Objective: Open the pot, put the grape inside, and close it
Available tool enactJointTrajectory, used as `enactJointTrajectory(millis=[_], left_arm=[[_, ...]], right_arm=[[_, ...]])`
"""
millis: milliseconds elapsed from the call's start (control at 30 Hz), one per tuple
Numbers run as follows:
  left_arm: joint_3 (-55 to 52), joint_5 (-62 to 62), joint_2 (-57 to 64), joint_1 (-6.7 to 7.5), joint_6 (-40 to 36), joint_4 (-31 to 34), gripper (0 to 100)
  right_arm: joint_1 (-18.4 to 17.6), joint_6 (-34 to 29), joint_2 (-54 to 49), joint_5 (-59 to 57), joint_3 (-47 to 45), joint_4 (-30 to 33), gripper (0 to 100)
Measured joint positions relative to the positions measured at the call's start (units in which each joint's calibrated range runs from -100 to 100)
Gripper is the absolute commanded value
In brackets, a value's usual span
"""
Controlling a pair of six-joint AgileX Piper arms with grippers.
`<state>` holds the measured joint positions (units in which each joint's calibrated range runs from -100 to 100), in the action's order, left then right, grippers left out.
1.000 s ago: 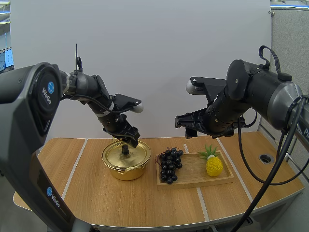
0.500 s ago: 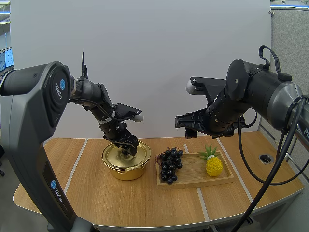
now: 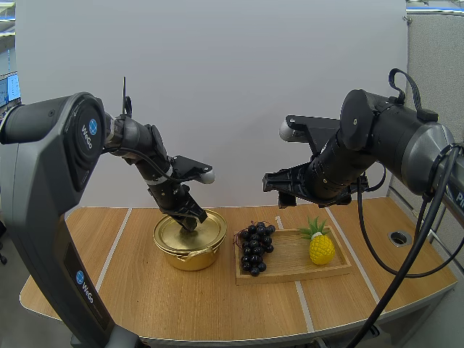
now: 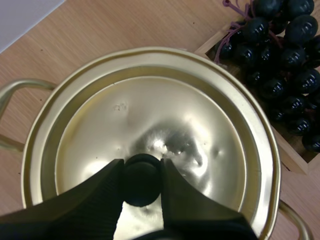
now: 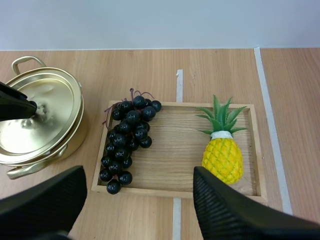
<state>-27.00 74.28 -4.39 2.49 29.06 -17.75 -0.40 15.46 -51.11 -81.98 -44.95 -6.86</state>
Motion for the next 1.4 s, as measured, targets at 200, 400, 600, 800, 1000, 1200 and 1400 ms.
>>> enactJointTrajectory(millis=[200,400,600,800,1000,1200,1400], left_arm=[[0.0,0.8,0.4,0.00,0.0,0.1,0],[-0.1,4.4,4.1,0.00,-1.1,0.4,0],[5.4,9.7,17.1,0.00,-2.8,0.6,0],[13.6,11.9,26.4,0.00,-4.9,2.4,0],[26.9,9.3,34.6,0.00,-9.1,7.8,0],[37.0,8.9,35.8,0.00,-12.4,9.7,0],[44.2,8.2,35.8,0.00,-15.1,11.2,0]], right_arm=[[0.0,0.0,0.0,0.0,0.0,0.0,100],[0.0,0.0,0.0,0.0,0.0,0.0,100],[0.0,0.0,0.0,0.0,0.0,0.0,100],[0.0,0.0,0.0,0.0,0.0,0.0,100],[0.0,0.0,0.0,0.0,0.0,-1.3,100],[0.0,0.0,0.0,0.0,0.0,-2.8,100],[0.0,0.0,0.0,0.0,0.0,-6.0,100]])
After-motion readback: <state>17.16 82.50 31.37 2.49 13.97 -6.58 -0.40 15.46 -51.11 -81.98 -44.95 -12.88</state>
